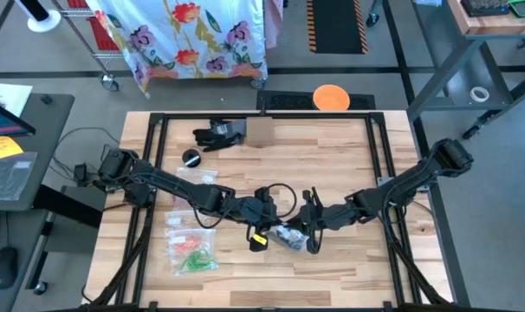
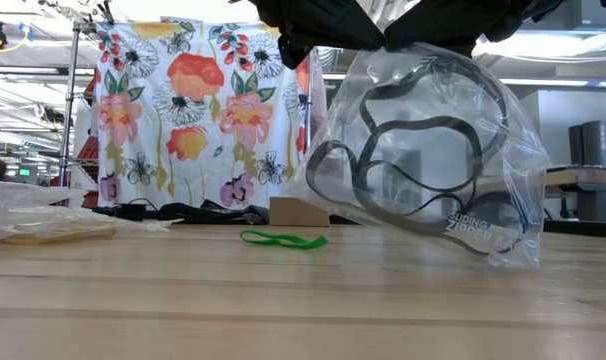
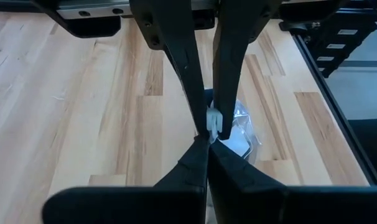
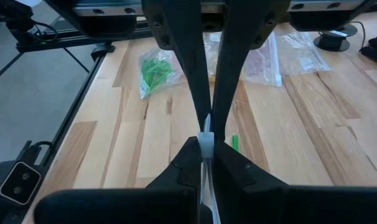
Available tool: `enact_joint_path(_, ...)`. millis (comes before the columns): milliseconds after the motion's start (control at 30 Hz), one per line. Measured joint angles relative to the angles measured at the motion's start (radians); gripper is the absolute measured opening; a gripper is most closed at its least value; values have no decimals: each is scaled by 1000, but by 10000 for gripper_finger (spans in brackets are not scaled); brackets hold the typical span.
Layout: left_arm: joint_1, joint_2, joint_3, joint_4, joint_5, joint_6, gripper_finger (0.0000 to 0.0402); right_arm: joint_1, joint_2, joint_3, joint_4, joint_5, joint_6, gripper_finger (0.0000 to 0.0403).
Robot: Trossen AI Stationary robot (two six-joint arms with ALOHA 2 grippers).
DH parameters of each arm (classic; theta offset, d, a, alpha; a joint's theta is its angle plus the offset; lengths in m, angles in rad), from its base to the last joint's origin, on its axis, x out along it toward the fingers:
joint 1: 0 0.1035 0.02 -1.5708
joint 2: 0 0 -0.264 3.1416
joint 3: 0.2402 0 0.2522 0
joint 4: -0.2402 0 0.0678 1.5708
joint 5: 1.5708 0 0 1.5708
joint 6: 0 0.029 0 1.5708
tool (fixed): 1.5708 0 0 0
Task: Sort rubber bands
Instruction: Close the transparent zip bag
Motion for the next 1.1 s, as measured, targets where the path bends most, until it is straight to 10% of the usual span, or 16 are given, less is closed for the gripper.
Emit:
enact_joint_path(800,-27,-22,0,37,-28,-2,3,13,0,0,-57,0,34,17)
enact_joint_path(1100,-20,0,0,95,-49,-6,79,13,0,0,-48,0,34,17)
